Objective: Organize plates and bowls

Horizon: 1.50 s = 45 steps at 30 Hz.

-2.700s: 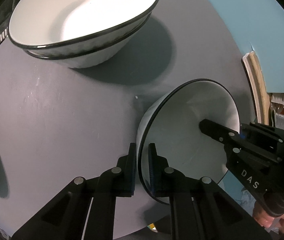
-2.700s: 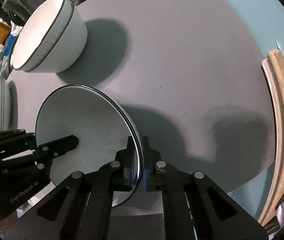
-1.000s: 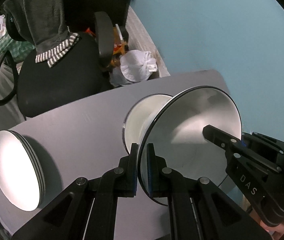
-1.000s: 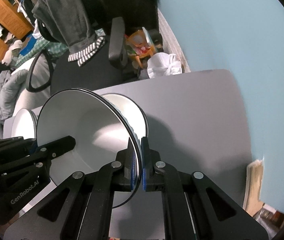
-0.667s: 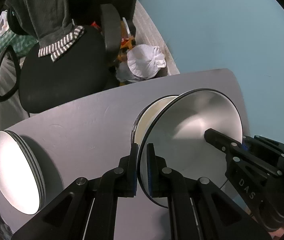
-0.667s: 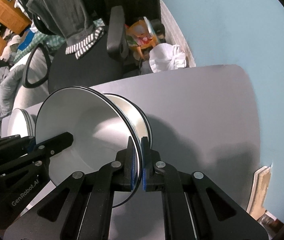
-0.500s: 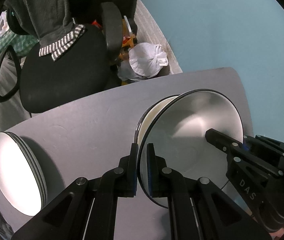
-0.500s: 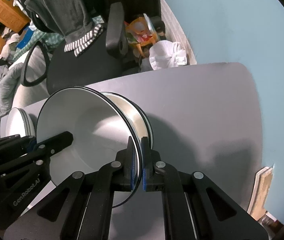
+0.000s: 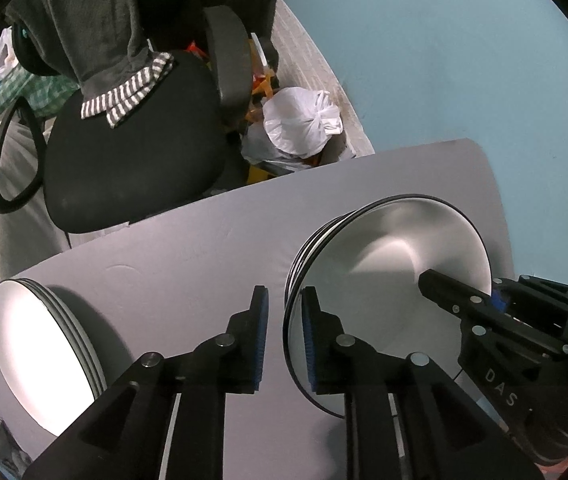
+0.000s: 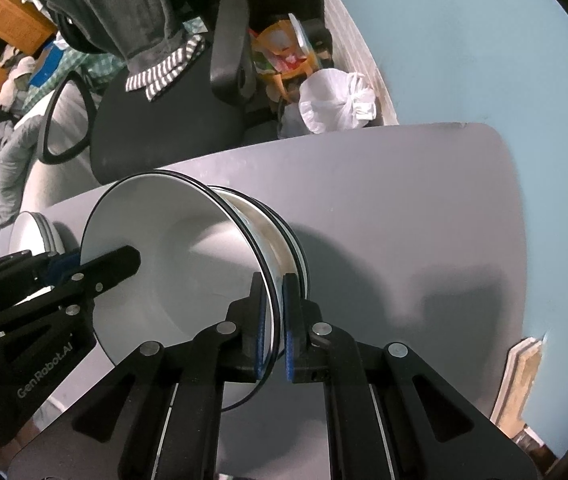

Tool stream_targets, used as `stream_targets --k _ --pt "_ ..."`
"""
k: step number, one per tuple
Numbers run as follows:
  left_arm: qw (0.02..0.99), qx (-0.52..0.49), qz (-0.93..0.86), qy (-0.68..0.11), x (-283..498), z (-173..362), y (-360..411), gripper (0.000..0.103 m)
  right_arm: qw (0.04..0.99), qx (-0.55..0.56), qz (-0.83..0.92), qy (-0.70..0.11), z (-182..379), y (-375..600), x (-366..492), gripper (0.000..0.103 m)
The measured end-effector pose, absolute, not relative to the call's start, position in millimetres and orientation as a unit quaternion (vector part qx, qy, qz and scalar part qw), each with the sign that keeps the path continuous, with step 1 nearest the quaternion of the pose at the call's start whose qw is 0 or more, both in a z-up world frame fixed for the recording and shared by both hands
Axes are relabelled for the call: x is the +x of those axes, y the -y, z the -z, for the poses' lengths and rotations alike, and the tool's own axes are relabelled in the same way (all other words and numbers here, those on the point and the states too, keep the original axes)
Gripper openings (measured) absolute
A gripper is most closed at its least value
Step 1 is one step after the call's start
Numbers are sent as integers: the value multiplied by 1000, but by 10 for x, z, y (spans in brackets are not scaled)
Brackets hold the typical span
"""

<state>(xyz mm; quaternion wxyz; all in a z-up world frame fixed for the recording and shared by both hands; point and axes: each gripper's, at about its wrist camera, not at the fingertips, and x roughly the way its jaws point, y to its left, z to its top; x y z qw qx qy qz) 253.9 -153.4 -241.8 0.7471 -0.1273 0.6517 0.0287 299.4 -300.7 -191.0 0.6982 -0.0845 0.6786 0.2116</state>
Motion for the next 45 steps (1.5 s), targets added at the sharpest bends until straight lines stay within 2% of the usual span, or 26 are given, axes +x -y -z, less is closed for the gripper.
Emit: stream_targets --k 3,5,7,13,17,20,25,30,36,45 --pt "746 -136 -28 -651 2536 2408 1516 29 696 -87 -205 -682 1903 2992 2986 8" --pt "750 -140 -27 -646 2535 2379 1503 30 690 -78 -207 -689 1894 2981 2989 22" --pt "751 -138 -26 -645 2537 2366 1507 30 686 -72 -208 -694 1882 2963 2996 25" --pt "751 -149 -24 -643 2521 2333 1488 33 685 -79 -200 -697 1844 2932 2994 26" --pt "751 -154 -24 -641 2512 2302 1481 34 682 -66 -198 -701 1801 2947 2999 35" --pt "752 -155 -22 -640 2496 2280 1483 35 697 -79 -185 -688 1718 2951 3010 47" --pt "762 -154 -19 -629 2428 2128 1486 35 710 -88 -181 -675 1599 2980 3040 48" --pt "780 -152 -22 -606 2324 1873 1476 42 734 -108 -177 -647 1390 3007 3016 51" --pt "806 -144 -25 -574 2197 1557 1510 49 766 -167 -169 -597 1131 2999 2928 60" --pt "817 -132 -22 -561 2022 1374 1534 49 792 -256 -126 -540 1005 3018 2867 61"
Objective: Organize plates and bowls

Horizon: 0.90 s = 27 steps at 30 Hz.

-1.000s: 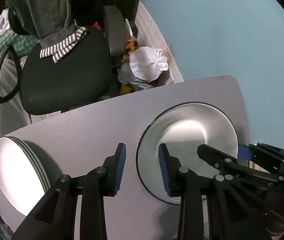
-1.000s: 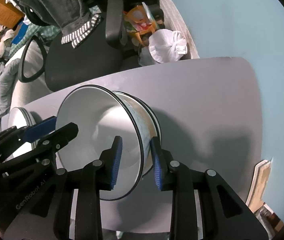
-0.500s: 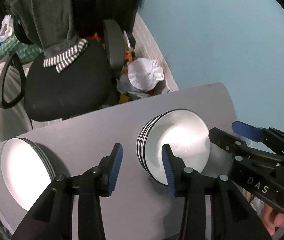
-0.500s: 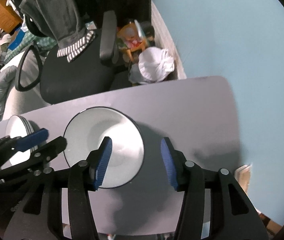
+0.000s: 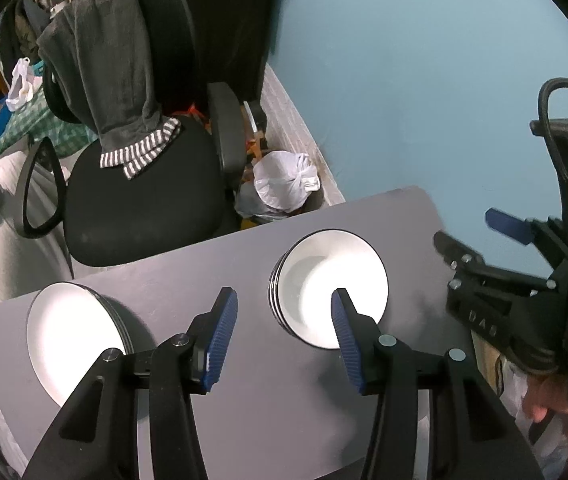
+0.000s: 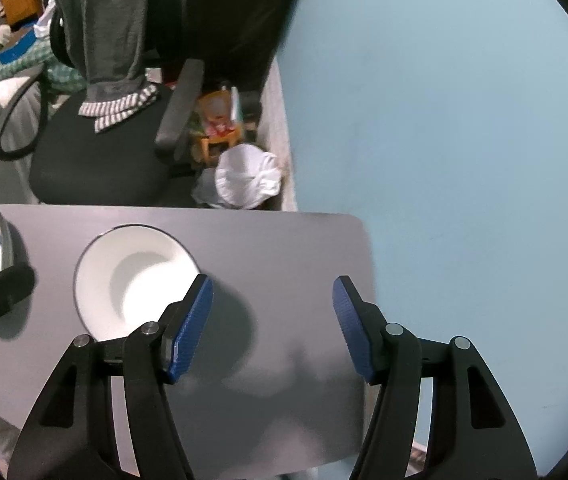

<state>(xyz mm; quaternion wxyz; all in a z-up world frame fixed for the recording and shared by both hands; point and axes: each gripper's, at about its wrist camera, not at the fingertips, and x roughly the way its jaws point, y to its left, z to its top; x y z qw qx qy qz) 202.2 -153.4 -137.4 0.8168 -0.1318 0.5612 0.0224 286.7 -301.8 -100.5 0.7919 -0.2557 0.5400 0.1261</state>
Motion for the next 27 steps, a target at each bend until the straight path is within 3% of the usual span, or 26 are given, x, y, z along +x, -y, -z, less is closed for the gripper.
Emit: stream_targets --k 27 --pt "819 -130 -12 -558 1634 943 1466 50 817 -186 -182 -514 204 3374 2493 65"
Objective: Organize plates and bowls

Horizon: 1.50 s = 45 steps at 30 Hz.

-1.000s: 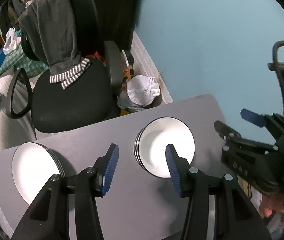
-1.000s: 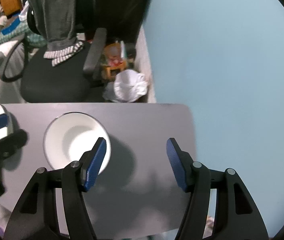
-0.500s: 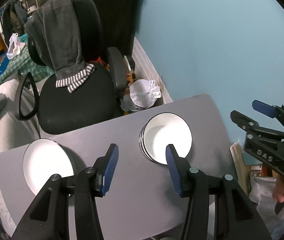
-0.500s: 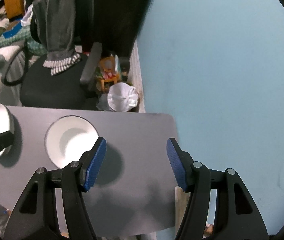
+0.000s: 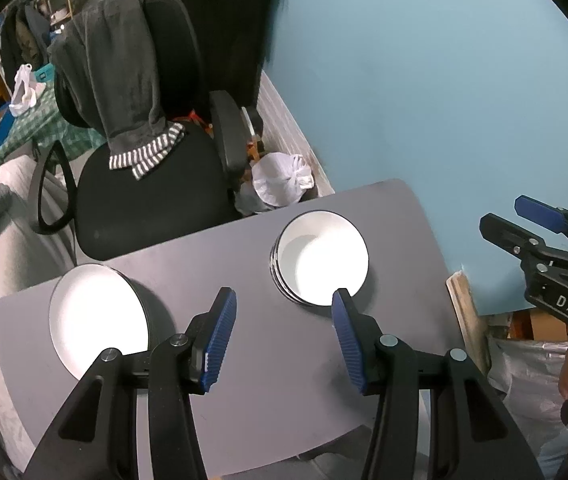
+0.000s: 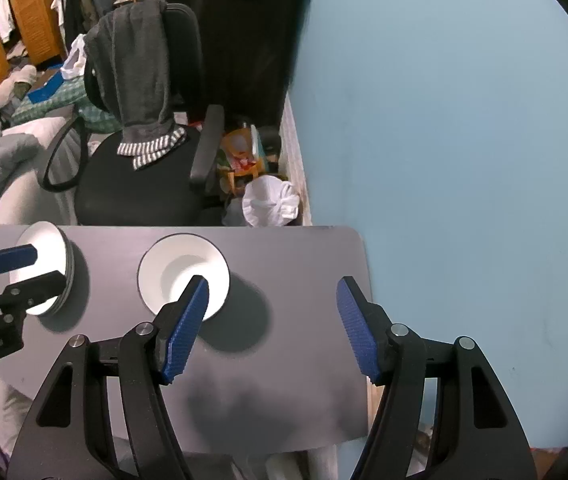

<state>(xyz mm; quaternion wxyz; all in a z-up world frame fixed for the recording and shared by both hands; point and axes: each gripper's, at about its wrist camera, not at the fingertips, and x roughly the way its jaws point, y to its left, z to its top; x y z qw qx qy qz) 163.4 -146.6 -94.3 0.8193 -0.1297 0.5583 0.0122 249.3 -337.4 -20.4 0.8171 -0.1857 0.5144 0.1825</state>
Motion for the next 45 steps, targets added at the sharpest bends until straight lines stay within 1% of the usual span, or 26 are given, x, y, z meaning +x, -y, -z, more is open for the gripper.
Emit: stream_targets --k 7,8,9,11,15,22,32,37,45 --pt "807 -139 -4 -574 1640 1071 1493 51 804 -177 -192 -534 263 3480 2524 66" --pt "804 -142 -3 -578 1639 1099 1491 53 800 -178 -194 -539 296 3489 2542 66" --pt "802 -147 -1 -579 1645 1134 1478 59 796 -178 -195 -544 326 3502 2553 66" --pt "798 -157 3 -582 1667 1231 1441 63 786 -176 -198 -558 413 3527 2587 66" --pt "782 -164 14 -600 1768 1455 1383 63 762 -149 -220 -591 634 3572 2684 66" --pt "761 -210 16 -614 1982 1870 1210 63 714 -112 -261 -640 1150 3498 2879 66" --pt "740 -208 20 -639 2314 2258 1226 64 657 -80 -275 -698 1864 3335 3108 66" --pt "723 -219 23 -655 2425 2462 1275 65 642 -87 -282 -708 2026 3283 3186 66" --pt "706 -232 20 -669 2528 2686 1296 65 624 -60 -300 -719 2233 3225 3277 66"
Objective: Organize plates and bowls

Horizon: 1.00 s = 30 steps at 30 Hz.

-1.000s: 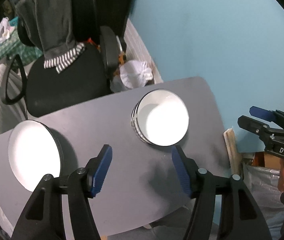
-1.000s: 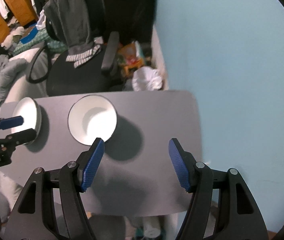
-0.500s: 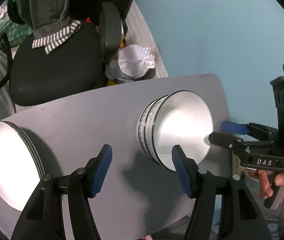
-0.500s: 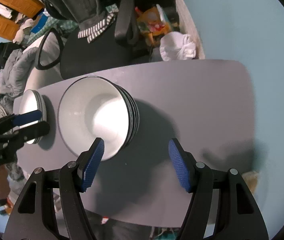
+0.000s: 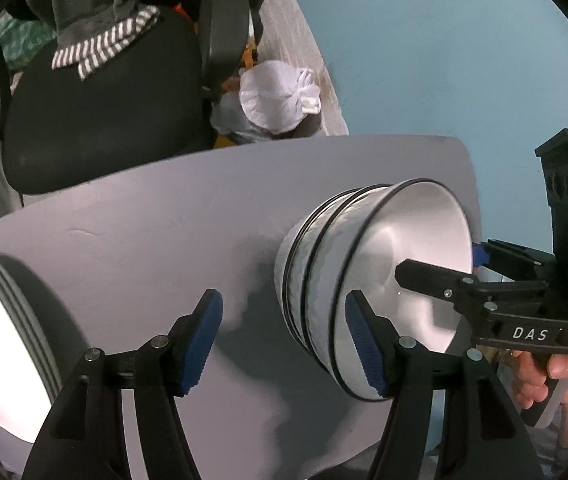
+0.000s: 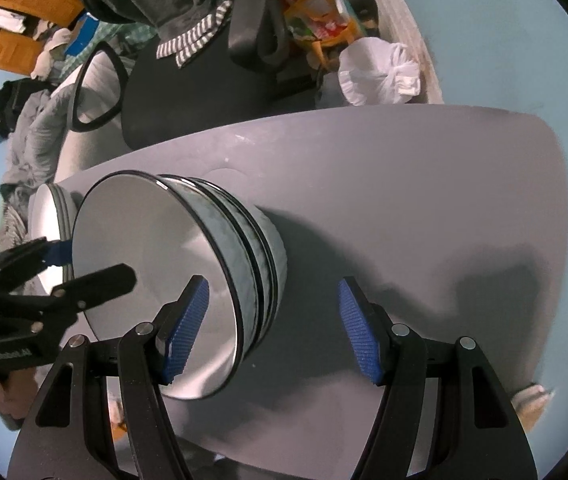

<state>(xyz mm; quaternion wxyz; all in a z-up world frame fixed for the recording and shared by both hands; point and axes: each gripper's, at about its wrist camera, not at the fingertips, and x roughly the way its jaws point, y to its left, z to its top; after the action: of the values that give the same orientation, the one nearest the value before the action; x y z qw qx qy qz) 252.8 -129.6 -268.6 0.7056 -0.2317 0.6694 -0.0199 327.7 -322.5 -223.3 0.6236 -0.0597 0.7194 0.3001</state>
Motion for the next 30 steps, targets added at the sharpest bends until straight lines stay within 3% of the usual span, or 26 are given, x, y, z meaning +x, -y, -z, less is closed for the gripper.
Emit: stream_targets --k 10,14,17,19,30 --pt "688 -270 20 -673 2564 2869 1272 65 609 -48 -306 -730 2353 3200 3333 65" --pt "687 -280 39 -669 2581 2886 1301 56 603 -36 -317 -732 2370 3204 3341 51" --pt "691 -285 58 -662 2588 2851 1333 40 592 -19 -329 -735 2381 3207 3352 39" --pt "691 -278 56 -665 2601 2838 1341 39 589 -15 -332 -736 2379 3201 3353 35" --pt "686 -276 59 -671 2576 2832 1323 32 586 0 -344 -733 2401 3242 3340 33"
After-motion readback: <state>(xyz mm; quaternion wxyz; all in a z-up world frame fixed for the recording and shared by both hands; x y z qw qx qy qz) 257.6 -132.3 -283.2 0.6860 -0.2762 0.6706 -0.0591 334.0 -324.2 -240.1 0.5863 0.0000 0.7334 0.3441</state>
